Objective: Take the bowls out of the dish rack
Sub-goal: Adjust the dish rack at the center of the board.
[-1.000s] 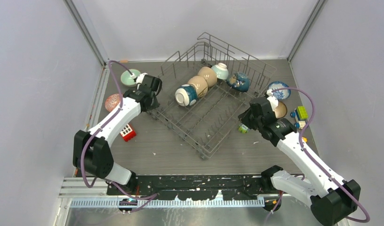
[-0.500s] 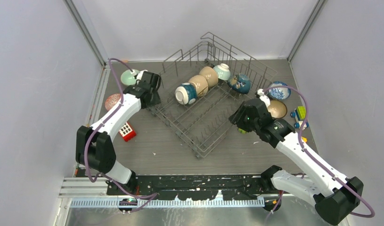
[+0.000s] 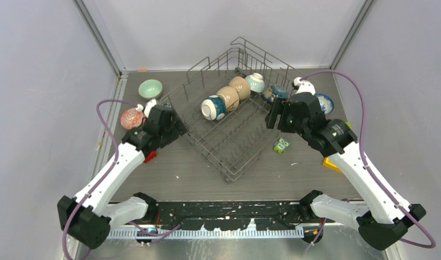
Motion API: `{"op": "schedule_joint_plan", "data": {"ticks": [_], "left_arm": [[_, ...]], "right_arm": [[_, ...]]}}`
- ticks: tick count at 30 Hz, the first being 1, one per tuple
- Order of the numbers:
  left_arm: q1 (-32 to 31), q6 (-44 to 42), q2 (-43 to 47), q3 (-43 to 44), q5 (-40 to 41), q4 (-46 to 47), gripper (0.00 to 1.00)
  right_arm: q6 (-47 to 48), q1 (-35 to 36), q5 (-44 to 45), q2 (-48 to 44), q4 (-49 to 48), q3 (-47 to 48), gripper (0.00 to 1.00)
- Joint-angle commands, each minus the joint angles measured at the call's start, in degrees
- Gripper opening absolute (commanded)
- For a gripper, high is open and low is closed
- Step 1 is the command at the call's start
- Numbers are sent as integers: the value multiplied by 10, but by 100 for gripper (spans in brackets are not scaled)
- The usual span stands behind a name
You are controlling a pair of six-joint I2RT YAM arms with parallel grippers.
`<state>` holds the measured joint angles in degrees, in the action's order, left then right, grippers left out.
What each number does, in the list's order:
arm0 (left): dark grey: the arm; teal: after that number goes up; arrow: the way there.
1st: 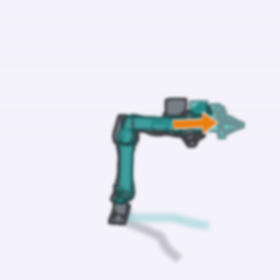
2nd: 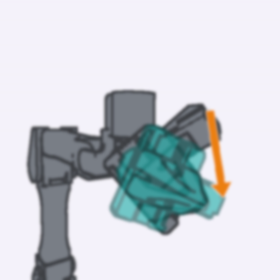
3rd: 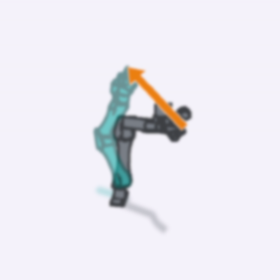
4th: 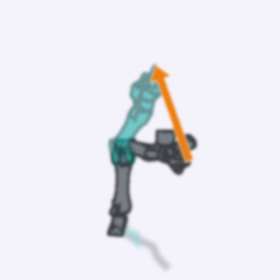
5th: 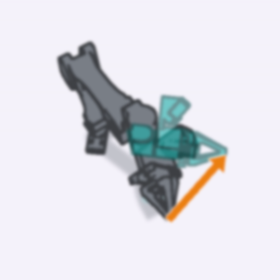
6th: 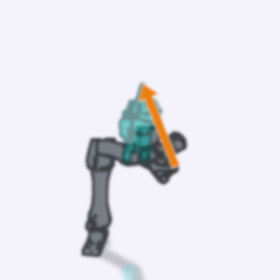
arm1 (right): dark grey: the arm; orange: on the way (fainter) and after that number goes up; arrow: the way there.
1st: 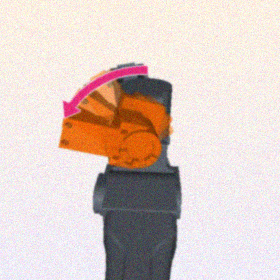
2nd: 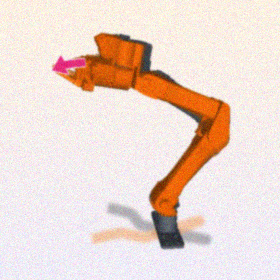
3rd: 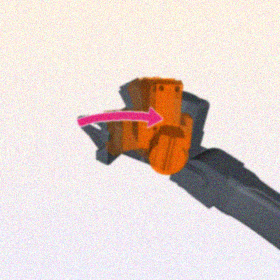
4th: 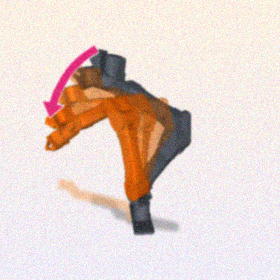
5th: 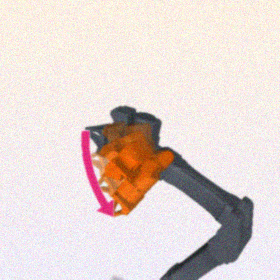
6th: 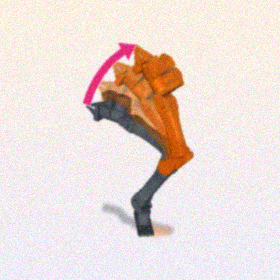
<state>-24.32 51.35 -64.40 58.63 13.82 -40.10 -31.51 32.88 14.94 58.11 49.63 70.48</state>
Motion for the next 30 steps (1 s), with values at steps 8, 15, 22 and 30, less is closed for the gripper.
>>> {"op": "schedule_joint_plan", "data": {"ticks": [8,15,22,30], "left_arm": [[-178,284,37,-21,137,-51,77],[-191,312,-3,-5,156,-36,77],[-191,278,-25,-24,145,5,70],[-187,236,-30,-53,138,42,55]], "right_arm": [[96,-50,115,94,-45,127,78],[144,-129,133,123,-219,92,81],[207,-216,116,195,-333,91,83],[263,-247,46,306,-364,172,82]]}}
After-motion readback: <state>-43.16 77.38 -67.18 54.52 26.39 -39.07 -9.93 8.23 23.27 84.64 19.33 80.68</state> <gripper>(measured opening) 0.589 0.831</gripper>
